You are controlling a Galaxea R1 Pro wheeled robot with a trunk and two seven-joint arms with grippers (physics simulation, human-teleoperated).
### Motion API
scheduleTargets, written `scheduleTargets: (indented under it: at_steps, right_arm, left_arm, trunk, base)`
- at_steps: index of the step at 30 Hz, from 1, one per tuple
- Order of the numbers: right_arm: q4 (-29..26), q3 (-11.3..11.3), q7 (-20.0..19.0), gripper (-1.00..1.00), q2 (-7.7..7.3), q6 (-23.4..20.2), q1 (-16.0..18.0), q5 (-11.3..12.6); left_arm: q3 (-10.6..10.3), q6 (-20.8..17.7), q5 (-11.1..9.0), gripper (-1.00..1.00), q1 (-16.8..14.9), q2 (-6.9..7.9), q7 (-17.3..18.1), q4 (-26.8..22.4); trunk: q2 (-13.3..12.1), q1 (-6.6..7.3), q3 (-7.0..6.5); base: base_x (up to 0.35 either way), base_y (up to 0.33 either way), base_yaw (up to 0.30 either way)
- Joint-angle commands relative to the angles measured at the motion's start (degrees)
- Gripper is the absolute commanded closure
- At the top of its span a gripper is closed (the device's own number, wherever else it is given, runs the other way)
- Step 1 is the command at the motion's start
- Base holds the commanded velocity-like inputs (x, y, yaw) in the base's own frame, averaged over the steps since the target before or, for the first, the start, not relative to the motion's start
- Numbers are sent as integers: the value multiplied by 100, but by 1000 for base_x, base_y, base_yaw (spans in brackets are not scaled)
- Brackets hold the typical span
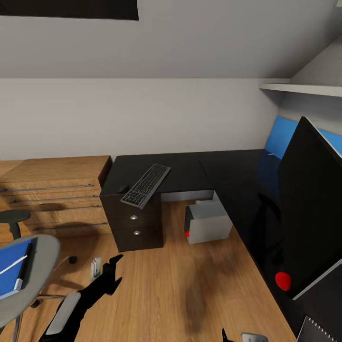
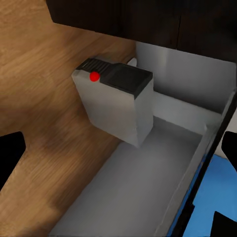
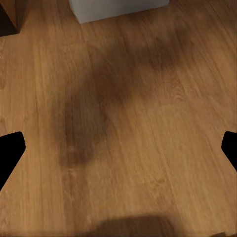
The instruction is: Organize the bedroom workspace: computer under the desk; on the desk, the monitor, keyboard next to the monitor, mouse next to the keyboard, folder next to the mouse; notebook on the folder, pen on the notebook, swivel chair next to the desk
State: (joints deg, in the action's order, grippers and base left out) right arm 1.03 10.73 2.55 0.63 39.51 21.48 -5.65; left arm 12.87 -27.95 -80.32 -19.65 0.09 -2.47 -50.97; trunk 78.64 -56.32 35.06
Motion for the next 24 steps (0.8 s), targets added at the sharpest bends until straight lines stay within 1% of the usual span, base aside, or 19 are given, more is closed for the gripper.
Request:
scheduleTargets:
  at_steps: [1,4,8,14,16,17,18,24]
  right_arm:
    - [11,39,27,-100,0,21,6,-59]
    - [11,36,27,-100,5,21,6,-59]
    - [11,35,27,-100,8,20,6,-59]
    - [11,34,27,-100,23,17,6,-59]
    - [11,34,27,-100,32,15,6,-59]
    - [11,34,30,-100,39,14,6,-59]
    - [11,34,29,-100,41,12,6,-59]
    - [11,34,32,-100,62,-2,6,-59]
  left_arm:
    - [12,-33,-55,-100,-3,19,-24,69]
    - [13,-29,-59,-100,-3,76,-24,425]
    - [18,-18,-56,-100,-3,101,-19,821]
    - [17,41,-49,-100,-3,110,-25,1156]
    - [14,127,-33,-100,-3,110,-23,1319]
    - [6,249,-14,-100,-3,108,-21,1499]
    - [0,317,-3,-100,-3,107,-20,1579]
    - [-14,620,72,-100,-3,105,-18,1827]
  trunk:
    - [3,0,5]
    - [3,0,5]
    - [3,0,5]
    - [3,0,5]
    - [3,0,5]
    - [3,0,5]
    - [3,0,5]
    - [3,0,5]
  base:
    - [-5,0,0]
    - [-3,0,0]
    - [-1,0,0]
    - [0,0,0]
    - [0,0,0]
    - [0,0,0]
    - [0,0,0]
    - [0,0,0]
